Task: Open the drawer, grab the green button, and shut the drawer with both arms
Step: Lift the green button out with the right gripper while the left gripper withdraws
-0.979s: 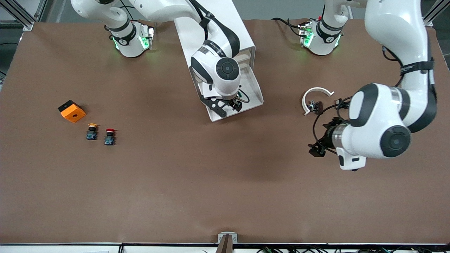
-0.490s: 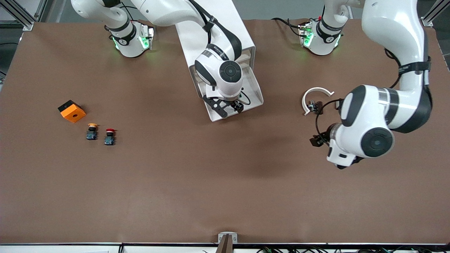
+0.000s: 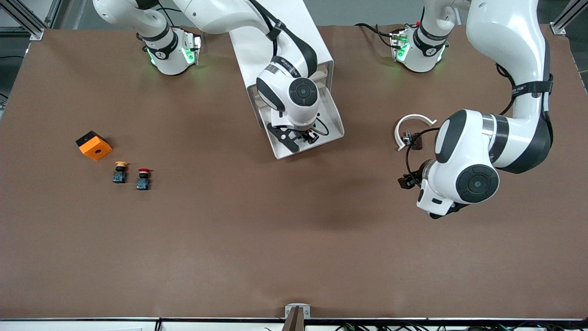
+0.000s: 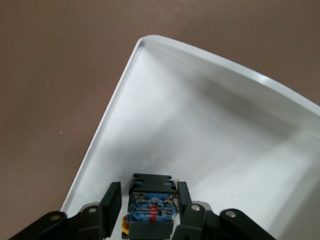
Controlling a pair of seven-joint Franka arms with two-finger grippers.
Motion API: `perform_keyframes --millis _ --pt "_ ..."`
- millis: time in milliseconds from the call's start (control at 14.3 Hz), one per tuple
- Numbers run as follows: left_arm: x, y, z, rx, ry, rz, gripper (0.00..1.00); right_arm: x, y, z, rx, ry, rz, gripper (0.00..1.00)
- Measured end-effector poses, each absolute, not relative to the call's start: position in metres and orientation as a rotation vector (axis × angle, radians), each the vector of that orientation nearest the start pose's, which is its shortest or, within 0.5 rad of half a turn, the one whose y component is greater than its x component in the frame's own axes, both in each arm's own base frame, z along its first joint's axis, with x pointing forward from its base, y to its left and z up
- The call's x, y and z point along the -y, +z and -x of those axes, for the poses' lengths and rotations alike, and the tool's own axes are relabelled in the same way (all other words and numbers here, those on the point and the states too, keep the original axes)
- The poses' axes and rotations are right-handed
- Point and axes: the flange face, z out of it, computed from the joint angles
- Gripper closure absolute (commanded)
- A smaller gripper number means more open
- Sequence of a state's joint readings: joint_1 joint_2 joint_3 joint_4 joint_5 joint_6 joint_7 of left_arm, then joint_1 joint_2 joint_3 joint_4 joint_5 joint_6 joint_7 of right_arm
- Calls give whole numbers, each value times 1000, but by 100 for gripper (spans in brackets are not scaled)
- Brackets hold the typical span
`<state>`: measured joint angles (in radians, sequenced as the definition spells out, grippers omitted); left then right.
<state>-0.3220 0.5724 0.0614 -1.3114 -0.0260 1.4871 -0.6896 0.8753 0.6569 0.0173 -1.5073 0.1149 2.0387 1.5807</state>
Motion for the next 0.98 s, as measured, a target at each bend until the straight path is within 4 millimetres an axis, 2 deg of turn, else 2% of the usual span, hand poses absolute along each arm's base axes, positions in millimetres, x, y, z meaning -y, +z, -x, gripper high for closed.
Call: perform_keyframes --millis 350,490,700,840,979 --pt "180 387 -646 629 504 2847 0 -547 274 -436 -1175 225 2982 86" --pt "185 391 -645 617 495 2860 0 -547 284 -443 -1179 213 2968 85" --pt "213 388 -640 557 440 2928 0 -533 319 -468 -1231 228 2966 85" --pt "235 371 -633 509 406 2975 0 -510 347 -493 -1239 252 2975 85" --pt "265 343 -622 449 345 3041 0 -487 366 -515 -1158 261 2994 85"
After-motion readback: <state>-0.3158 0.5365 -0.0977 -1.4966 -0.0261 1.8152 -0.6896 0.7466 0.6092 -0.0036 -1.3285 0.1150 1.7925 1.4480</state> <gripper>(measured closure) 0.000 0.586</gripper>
